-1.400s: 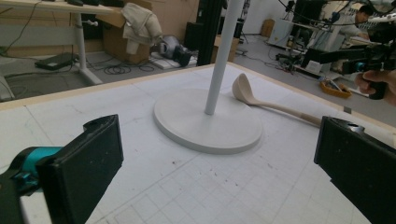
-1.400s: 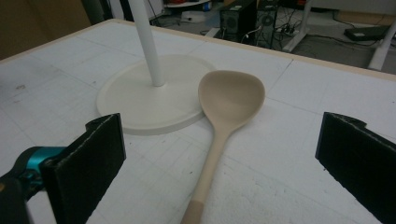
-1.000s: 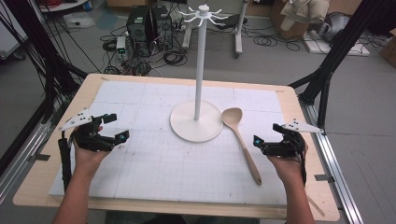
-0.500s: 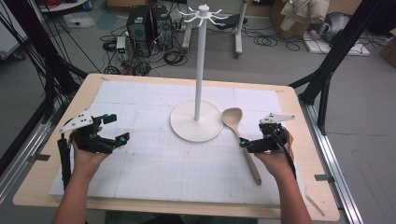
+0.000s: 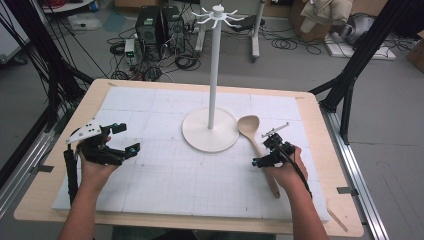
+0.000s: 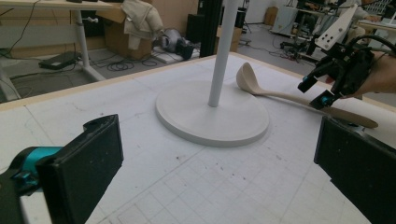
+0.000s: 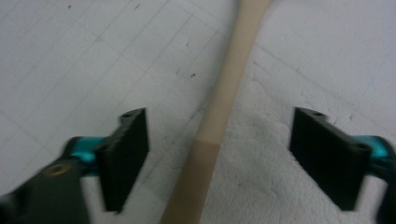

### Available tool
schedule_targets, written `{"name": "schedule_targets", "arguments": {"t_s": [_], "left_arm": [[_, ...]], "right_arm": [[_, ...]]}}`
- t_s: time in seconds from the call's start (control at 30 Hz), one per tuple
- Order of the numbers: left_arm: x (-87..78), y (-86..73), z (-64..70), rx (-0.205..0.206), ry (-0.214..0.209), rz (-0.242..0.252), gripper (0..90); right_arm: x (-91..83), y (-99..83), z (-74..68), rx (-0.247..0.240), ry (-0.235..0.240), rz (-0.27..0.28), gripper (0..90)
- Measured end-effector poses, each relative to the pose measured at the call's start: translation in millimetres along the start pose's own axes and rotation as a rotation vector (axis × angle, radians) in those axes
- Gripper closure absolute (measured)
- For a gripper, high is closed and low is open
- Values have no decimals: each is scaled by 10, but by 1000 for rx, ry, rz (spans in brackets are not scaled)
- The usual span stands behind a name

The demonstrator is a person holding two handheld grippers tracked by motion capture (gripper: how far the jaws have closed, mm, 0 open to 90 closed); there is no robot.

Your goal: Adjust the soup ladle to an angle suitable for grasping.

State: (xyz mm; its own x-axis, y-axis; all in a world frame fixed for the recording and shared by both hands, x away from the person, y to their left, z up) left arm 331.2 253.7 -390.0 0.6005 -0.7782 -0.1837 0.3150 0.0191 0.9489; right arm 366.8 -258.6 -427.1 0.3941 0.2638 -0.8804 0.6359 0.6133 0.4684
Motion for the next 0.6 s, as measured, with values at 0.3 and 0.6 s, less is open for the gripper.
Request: {"name": "schedule_targets", "arguments": {"t_s": [0.3,0.6], "left_arm": [[4,-6,-13,9,1,-5,17],[-3,-8,-1,12,3,-6,17]], "right_arm": [[38,-31,-40,27,22,-93,594],[29,-37,55,133,71,-92,751]]}}
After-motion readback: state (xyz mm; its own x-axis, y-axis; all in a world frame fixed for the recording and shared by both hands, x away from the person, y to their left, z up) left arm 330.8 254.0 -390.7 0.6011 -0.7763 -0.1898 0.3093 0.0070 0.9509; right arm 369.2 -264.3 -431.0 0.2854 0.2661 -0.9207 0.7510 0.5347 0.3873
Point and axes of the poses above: each handheld gripper's, and its own axes: x roughly forward along the jaws, y roughly out of its top, z roughly to its right, the point moved 1 cm from there along x, roughly forward along the jaws, and after that the axes turned 8 degrees about -x, right-handed, at the moved point
